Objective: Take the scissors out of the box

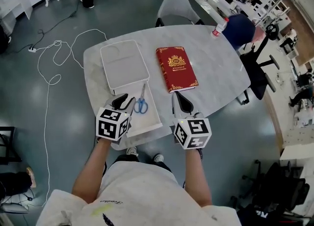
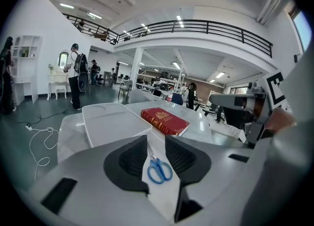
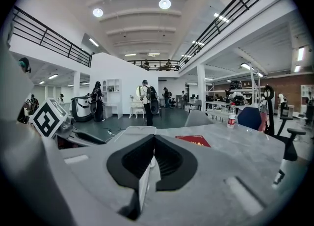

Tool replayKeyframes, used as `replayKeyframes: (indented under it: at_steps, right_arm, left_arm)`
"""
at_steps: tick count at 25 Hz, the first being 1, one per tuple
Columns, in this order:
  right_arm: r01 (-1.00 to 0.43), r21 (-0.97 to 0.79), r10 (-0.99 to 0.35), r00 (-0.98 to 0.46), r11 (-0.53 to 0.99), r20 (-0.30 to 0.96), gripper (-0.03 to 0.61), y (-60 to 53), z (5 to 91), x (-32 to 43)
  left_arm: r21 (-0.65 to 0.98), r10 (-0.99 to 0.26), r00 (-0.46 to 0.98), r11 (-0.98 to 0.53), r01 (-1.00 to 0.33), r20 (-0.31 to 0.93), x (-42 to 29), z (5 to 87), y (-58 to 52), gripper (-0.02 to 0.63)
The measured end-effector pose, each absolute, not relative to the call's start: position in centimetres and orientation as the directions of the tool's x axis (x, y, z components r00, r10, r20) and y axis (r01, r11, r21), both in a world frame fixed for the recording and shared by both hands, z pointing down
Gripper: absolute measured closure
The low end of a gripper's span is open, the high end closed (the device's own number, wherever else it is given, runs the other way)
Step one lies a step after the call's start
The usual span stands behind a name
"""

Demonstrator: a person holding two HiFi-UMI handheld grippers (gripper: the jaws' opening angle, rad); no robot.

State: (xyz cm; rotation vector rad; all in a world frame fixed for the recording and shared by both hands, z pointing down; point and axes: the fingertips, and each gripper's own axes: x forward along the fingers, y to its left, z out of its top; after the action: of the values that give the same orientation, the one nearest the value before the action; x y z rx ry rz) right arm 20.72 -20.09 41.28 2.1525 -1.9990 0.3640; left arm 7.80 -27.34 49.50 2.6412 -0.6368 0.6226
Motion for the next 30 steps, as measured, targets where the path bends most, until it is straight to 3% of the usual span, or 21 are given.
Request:
replayKeyframes:
  at_steps: [12, 30]
  right_arm:
    - [-0.996, -0.061, -0.951, -0.08, 0.064, 0.3, 0.572, -23.0, 42.5, 23.2]
    - [-0.969, -0.108, -0.922, -0.244, 0.221, 0.301, 0.572, -25.3, 43.8, 27.0]
  left_arm:
    - [0.218, -0.363, 0.72, -0.788, -0.576, 0.591, 9.8, 52.6, -26.1, 0.522]
    - [0.182, -0.297, 0.535, -0.72, -0.669, 0.791, 12.6, 58.9, -24.1, 0.515]
